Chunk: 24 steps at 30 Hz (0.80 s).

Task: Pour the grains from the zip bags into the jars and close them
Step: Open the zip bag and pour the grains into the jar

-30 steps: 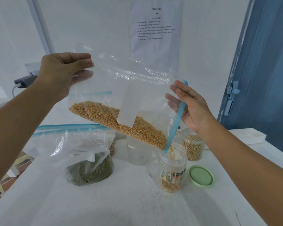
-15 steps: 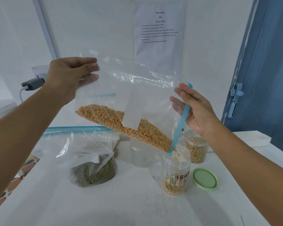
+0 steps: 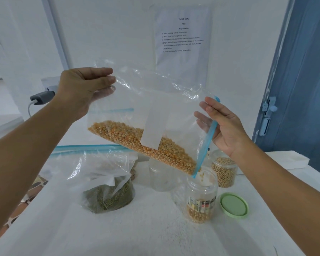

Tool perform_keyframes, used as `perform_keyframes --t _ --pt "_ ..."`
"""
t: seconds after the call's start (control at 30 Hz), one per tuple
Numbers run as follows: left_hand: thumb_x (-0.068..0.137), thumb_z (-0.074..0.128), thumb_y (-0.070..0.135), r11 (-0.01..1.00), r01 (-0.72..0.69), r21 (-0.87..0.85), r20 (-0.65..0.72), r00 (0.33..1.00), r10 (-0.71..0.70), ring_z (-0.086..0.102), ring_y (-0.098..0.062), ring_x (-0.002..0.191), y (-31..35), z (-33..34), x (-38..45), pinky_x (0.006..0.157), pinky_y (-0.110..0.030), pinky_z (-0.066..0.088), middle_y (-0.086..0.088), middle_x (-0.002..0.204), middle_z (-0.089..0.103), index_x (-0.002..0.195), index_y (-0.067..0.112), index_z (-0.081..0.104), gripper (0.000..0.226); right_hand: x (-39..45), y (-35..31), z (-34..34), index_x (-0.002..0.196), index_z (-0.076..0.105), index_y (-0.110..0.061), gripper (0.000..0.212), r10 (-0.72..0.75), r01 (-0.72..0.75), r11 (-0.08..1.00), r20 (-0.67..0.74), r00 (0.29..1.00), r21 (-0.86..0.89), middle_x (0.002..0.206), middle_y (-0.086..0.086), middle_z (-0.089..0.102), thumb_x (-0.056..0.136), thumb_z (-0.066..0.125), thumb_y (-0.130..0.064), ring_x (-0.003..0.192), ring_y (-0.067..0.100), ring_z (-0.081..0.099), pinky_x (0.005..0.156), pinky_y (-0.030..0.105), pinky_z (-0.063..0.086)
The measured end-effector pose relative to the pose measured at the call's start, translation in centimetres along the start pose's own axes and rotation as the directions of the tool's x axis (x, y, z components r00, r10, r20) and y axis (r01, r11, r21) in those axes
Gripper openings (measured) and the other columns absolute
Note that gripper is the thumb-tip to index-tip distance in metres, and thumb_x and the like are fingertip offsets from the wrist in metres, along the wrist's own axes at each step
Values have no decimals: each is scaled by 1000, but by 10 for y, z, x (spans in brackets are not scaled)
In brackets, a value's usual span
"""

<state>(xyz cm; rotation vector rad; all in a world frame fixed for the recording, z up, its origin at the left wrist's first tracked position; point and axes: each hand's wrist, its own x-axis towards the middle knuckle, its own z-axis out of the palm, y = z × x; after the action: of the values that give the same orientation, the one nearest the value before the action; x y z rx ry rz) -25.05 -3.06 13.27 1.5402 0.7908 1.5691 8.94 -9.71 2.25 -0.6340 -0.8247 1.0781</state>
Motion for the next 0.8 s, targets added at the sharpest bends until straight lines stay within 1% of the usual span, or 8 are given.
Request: perform_keyframes --t 0.13,0.23,0.43,0.7,0.8 --pt "77 81 -4 1000 -6 8 57 998 6 75 -22 96 0 0 -3 90 -36 62 -7 92 80 105 9 78 31 0 1 -1 114 77 -18 24 -3 3 1000 -7 1000 8 123 4 76 96 66 -5 110 30 74 96 39 60" --pt "72 81 -2 1000 7 7 83 997 -7 75 -22 96 0 -2 -3 89 -36 62 -7 94 80 105 10 78 36 0 2 -2 113 77 -18 24 -1 1 1000 -12 1000 10 122 4 76 96 66 -5 110 30 74 95 38 61" --pt "77 80 -5 1000 12 28 92 996 -15 75 -24 97 0 -3 -1 87 -35 62 -7 95 79 110 7 76 36 -2 2 -2 115 77 -17 25 0 0 1000 -12 1000 7 123 4 76 97 66 -4 110 31 74 95 39 61" --pt "75 82 -3 1000 0 15 79 997 -2 75 -25 97 -3 -3 0 87 -35 63 -10 97 79 103 10 80 31 -4 0 -1 116 76 -16 25 2 -2 1000 -19 1000 4 122 4 76 97 66 -4 110 30 75 96 39 61" --pt "75 82 -3 1000 0 13 78 997 -1 76 -26 97 -4 -3 1 87 -36 63 -11 97 79 97 13 82 27 -5 0 -1 117 75 -16 25 3 -3 1000 -20 1000 1 122 4 76 97 66 -4 110 30 74 96 39 60"
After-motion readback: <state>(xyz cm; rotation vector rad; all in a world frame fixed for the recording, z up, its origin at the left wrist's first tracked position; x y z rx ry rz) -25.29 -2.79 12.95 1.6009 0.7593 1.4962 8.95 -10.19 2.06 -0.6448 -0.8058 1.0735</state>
